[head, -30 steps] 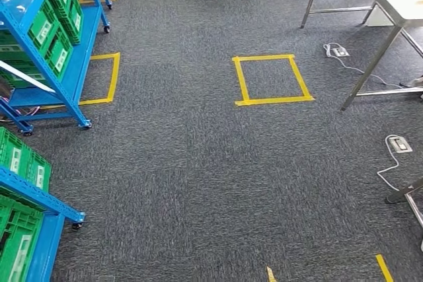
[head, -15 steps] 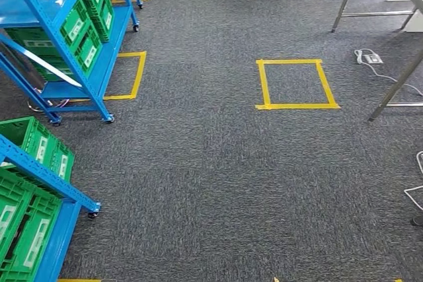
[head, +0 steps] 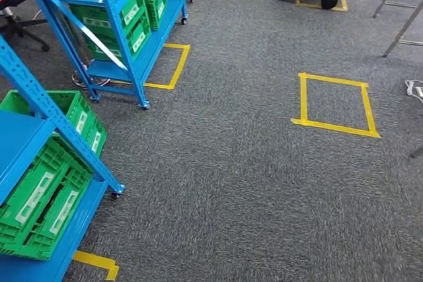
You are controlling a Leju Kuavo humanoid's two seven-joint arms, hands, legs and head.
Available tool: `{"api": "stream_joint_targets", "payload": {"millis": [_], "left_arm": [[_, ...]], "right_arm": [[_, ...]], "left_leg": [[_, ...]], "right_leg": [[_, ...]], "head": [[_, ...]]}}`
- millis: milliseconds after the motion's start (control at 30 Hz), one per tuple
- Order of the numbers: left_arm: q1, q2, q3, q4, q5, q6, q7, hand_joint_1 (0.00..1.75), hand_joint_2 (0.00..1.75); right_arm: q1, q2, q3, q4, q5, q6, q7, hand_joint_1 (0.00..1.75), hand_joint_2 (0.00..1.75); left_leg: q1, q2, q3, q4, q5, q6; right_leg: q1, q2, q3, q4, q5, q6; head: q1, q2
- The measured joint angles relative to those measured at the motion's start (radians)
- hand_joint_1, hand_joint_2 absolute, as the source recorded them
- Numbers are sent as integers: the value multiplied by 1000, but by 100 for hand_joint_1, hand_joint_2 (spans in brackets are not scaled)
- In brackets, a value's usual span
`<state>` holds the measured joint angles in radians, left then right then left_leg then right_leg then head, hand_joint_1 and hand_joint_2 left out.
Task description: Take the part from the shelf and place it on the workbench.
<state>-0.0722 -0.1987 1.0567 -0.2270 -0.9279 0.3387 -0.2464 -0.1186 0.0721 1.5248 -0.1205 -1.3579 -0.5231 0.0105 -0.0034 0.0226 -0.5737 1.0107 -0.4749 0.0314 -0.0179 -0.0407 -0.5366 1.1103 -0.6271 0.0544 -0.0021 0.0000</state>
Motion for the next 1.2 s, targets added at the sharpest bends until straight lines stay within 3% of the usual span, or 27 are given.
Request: {"api": "stream_joint_targets", "payload": {"millis": [67,100,133,200,233,300,367,400,467,533,600,633,700,767,833,900,967,1033,1100,1133,1167,1200], "left_arm": [[-2,-1,0,0,-3,0,0,0,0],[-2,-2,0,0,-4,0,0,0,0],[-2,-2,0,0,-5,0,0,0,0],[-1,-2,0,0,-6,0,1,0,0],[-2,-3,0,0,-6,0,2,0,0],[-3,-4,0,0,-6,0,2,0,0],[-1,-4,0,0,-6,0,2,0,0],[1,-3,0,1,-6,0,2,0,0],[1,-3,0,1,-6,0,2,0,0],[-3,-3,0,1,-8,-2,2,0,0],[-5,-3,0,1,-8,-4,2,0,0],[-4,-3,0,1,-9,-4,2,0,0],[-1,-2,1,1,-9,-4,3,0,0],[-3,-2,1,1,-10,-6,5,0,0],[-7,-3,0,1,-12,-7,7,0,0],[-5,-3,0,1,-12,-7,9,0,0],[-2,-3,1,2,-12,-7,12,0,0],[-4,-5,1,2,-12,-7,13,0,0],[-6,-7,1,2,-14,-10,14,0,0],[-5,-8,1,2,-15,-11,15,0,0],[-5,-8,1,2,-16,-12,15,0,0],[-4,-9,1,2,-17,-12,16,0,0]], "right_arm": [[4,0,0,0,14,-2,4,0,0],[6,0,0,0,21,-4,6,0,0],[7,0,0,0,27,-7,9,0,0],[8,0,0,0,36,-16,12,0,0],[8,0,0,0,41,-22,13,0,0],[7,0,0,0,55,-31,15,0,0],[5,0,0,0,65,-35,20,0,0],[5,0,0,0,68,-35,22,0,0],[5,0,0,0,79,-37,25,0,0],[8,0,0,0,91,-38,29,0,0],[11,0,0,0,98,-39,32,0,0],[12,0,0,0,100,-39,32,0,0],[12,0,0,0,114,-40,37,0,0],[11,0,0,0,140,-42,45,0,0],[10,0,0,0,157,-44,49,0,0],[8,0,0,0,161,-45,52,0,0],[5,0,0,0,164,-46,53,0,0],[6,0,0,0,171,-47,54,0,0],[9,0,0,0,187,-47,60,0,0],[11,0,0,0,195,-47,64,0,0],[12,0,0,0,202,-47,67,0,0],[12,0,0,0,206,-47,69,0,0]], "left_leg": [[-1,-31,1,0,-1,5],[-2,-47,2,0,-2,6],[-2,-63,5,1,-3,6],[-3,-95,12,1,-6,3],[-4,-108,15,3,-9,0],[-3,-131,11,6,-10,-10],[1,-151,3,5,-7,-22],[2,-148,2,6,-7,-28],[0,-104,-15,43,-33,-41],[2,-48,-70,152,-89,-53],[7,-34,-126,259,-125,-60],[9,-32,-134,271,-117,-61],[10,-19,-90,185,-51,-58],[1,31,-25,59,-1,-46],[-10,64,-4,10,1,-33],[-10,43,-5,3,3,-22],[-4,19,-1,-6,8,-10],[-1,-6,0,-9,10,-1],[-1,-35,0,-9,11,2],[-1,-51,1,-8,10,2],[-1,-66,3,-8,10,1],[-1,-82,6,-8,9,0]], "right_leg": [[0,32,-80,144,-51,0],[0,36,-109,184,-53,-1],[1,38,-119,185,-32,-3],[0,57,-88,78,55,-10],[-1,81,-63,11,90,-15],[-3,118,-23,-77,114,-23],[-2,115,-10,-94,108,-29],[-3,106,-8,-96,110,-32],[-6,81,-1,-104,112,-42],[-5,50,4,-107,109,-50],[-3,18,8,-107,104,-52],[-3,4,11,-107,101,-52],[-3,-22,20,-107,94,-50],[1,-43,30,-106,86,-42],[6,-65,36,-107,79,-32],[7,-84,42,-111,74,-22],[4,-51,36,-83,49,-14],[1,9,-10,27,-10,-10],[0,33,-77,155,-57,-7],[0,36,-96,180,-54,-7],[0,38,-96,164,-29,-8],[-1,44,-79,111,12,-9]], "head": [[2,0],[3,0],[3,0],[3,0],[3,0],[3,0],[3,0],[2,0],[-4,0],[-9,0],[-10,0],[-10,0],[-10,0],[-10,0],[-10,0],[-10,0],[-7,0],[-1,0],[2,0],[2,0],[2,0],[2,0]]}}
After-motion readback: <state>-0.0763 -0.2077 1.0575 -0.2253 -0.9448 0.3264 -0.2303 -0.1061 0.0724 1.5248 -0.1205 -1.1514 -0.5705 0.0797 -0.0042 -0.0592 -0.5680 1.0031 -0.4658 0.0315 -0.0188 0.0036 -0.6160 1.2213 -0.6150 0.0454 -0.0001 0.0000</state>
